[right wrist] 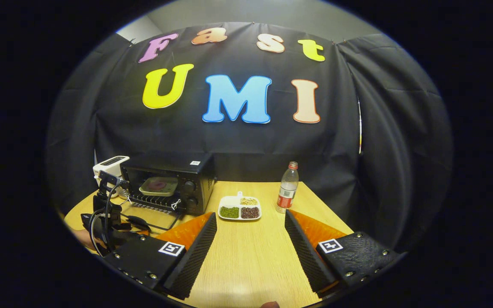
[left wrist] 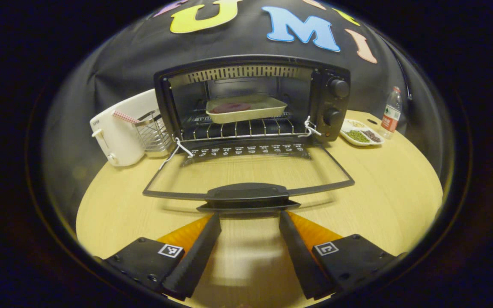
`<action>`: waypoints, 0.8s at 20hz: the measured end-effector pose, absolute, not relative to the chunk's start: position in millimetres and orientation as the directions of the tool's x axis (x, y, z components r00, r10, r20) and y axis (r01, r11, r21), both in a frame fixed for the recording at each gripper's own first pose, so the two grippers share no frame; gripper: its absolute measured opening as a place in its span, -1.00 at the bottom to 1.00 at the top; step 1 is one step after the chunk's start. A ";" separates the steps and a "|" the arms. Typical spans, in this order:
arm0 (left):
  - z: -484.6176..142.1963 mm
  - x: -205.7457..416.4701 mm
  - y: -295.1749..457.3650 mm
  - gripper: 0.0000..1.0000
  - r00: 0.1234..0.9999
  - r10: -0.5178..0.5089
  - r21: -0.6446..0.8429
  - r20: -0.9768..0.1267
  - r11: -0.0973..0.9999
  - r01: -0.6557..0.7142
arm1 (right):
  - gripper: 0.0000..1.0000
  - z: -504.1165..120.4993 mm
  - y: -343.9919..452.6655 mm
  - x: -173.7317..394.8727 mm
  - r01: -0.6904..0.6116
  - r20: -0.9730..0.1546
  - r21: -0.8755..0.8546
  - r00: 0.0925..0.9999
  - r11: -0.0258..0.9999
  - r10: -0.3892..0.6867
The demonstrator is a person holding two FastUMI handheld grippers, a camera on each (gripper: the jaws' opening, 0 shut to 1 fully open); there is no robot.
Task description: Open the electric oven with the left hand, put the food in, and close the electric oven.
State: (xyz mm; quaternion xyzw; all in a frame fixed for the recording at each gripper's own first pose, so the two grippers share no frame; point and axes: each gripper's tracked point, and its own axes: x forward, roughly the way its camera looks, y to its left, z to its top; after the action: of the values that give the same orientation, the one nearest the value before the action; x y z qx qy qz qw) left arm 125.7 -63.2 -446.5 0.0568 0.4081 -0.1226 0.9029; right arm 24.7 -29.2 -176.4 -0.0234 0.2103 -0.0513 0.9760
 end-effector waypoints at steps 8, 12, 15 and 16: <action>-410.3 131.4 -63.0 0.96 0.711 -0.185 0.042 -0.679 0.956 0.290 | 0.96 -173.1 -16.8 16.6 0.051 -0.397 -0.046 0.915 0.998 -0.065; -378.7 135.0 -62.6 0.89 0.767 -0.201 0.052 -0.609 0.955 0.292 | 0.96 -174.7 -5.4 21.4 0.037 -0.398 -0.023 0.916 0.999 -0.043; -364.5 141.9 -62.4 0.96 0.783 -0.211 0.035 -0.585 0.958 0.284 | 0.96 -172.3 -0.4 26.5 0.034 -0.399 -0.011 0.916 0.999 -0.036; -363.3 144.8 -63.0 0.89 0.785 -0.215 0.026 -0.582 0.959 0.282 | 0.96 -175.3 -1.2 25.8 0.033 -0.400 -0.013 0.916 0.999 -0.036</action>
State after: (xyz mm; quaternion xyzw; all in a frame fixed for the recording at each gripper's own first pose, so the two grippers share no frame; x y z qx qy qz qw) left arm 144.8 -63.0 -363.3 0.0560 0.3005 -0.1319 0.9429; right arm 25.8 -1.2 -175.3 -0.0028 0.2042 -0.0177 0.9788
